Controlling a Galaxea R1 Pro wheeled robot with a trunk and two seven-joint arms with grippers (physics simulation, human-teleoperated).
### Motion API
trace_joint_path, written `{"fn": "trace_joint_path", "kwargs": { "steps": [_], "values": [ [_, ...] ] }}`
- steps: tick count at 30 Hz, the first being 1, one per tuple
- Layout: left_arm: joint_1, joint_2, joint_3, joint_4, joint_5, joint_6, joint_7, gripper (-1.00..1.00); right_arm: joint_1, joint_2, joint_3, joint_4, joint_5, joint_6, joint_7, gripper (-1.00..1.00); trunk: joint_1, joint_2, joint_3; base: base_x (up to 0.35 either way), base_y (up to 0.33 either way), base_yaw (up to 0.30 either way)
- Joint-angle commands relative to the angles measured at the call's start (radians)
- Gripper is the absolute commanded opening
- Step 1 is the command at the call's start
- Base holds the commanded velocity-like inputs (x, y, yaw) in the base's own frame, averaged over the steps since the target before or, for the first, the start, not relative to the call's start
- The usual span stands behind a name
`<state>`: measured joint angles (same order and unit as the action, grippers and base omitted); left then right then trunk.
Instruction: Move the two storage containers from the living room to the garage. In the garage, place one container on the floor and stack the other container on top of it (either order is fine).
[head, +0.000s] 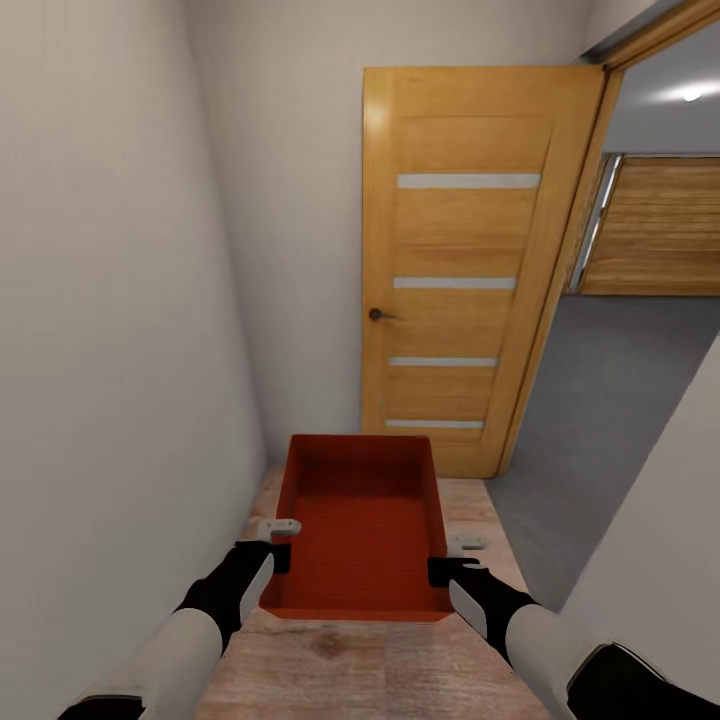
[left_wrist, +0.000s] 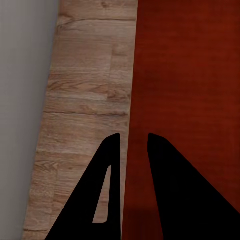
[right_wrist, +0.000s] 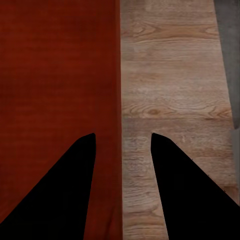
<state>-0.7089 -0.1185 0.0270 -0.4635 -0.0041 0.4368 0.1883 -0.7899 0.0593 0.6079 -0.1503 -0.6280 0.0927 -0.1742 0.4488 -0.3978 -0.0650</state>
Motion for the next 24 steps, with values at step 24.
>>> {"fn": "trace_joint_path", "kwargs": {
  "steps": [24],
  "values": [
    [0.000,0.009,-0.015,-0.014,0.009,0.013,0.007,-1.00,-0.002,-0.001,0.026,-0.006,0.004,-0.007,-0.004,-1.00,0.001,-0.002,-0.002,0.309,0.000,0.000]
  ]
}}
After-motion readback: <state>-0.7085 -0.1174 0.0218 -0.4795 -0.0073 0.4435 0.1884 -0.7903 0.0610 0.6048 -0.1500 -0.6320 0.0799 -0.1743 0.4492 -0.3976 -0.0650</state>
